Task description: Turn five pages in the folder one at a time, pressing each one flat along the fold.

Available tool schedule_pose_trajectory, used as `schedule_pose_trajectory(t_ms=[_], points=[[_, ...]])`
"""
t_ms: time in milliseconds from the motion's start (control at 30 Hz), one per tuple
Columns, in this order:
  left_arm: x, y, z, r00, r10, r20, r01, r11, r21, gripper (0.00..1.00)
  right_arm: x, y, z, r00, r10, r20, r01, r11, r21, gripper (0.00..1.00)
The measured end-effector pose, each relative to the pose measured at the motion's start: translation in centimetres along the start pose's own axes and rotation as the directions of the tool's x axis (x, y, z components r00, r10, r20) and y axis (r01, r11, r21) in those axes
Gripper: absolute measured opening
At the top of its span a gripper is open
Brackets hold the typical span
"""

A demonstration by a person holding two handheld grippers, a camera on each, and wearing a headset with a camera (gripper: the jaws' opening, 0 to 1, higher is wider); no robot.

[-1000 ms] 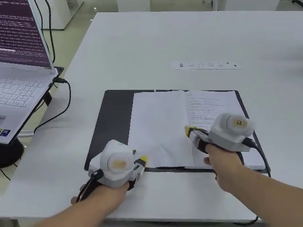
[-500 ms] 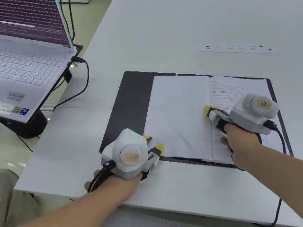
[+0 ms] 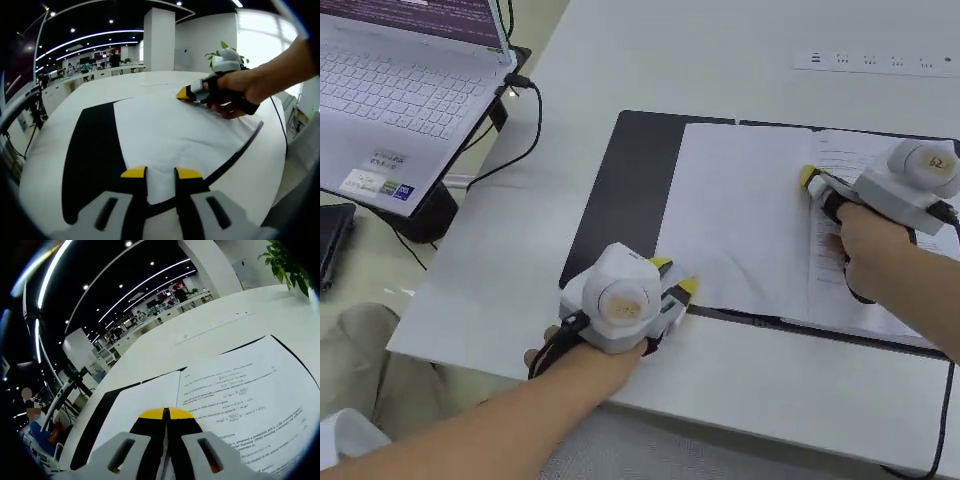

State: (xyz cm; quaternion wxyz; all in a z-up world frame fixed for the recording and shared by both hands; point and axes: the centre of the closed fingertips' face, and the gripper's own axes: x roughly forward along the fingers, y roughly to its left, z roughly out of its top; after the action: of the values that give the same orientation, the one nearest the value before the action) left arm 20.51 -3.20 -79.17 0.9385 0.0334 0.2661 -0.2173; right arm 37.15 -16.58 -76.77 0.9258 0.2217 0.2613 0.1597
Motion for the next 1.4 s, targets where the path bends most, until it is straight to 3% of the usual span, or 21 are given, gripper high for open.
schedule_pose_trajectory(t_ms=[300,533,600,700,767,967,1400], points=[[0.0,-0.1,0.1,1.0,0.0,0.003,0.0,1.0,-0.002,0.2,2.5,-0.3,1.6,0.9999,-0.013,0.004,0.013,1.0,-0.018,0.0],[0.0,-0.2,0.0,1.0,0.001,0.006,-0.001,1.0,-0.003,0.2,5.7,-1.8,3.5,0.9994,-0.033,0.015,0.033,0.999,-0.01,0.0],[-0.1,-0.2,0.0,1.0,0.001,0.007,-0.001,1.0,-0.002,0.2,6.2,-2.1,3.7,0.9993,-0.036,0.013,0.037,0.999,-0.004,0.0],[-0.2,-0.2,0.0,0.9999,0.003,0.012,-0.003,1.0,-0.006,0.2,6.7,-2.6,3.9,0.9988,-0.044,0.02,0.042,0.997,0.068,0.0],[-0.2,-0.2,0.0,0.9999,0.004,0.011,-0.004,1.0,-0.005,0.19,6.9,-2.8,3.9,0.9989,-0.044,0.019,0.042,0.997,0.065,0.0],[-0.2,-0.2,0.0,0.9999,0.003,0.013,-0.003,1.0,-0.004,0.19,6.2,-2.5,3.2,0.9995,-0.025,0.02,0.025,0.999,0.028,0.0],[0.0,-0.2,0.2,0.9999,0.003,0.015,-0.003,1.0,-0.004,0.19,2.4,-0.8,0.7,0.9994,0.035,0.006,-0.035,0.999,-0.007,0.0]])
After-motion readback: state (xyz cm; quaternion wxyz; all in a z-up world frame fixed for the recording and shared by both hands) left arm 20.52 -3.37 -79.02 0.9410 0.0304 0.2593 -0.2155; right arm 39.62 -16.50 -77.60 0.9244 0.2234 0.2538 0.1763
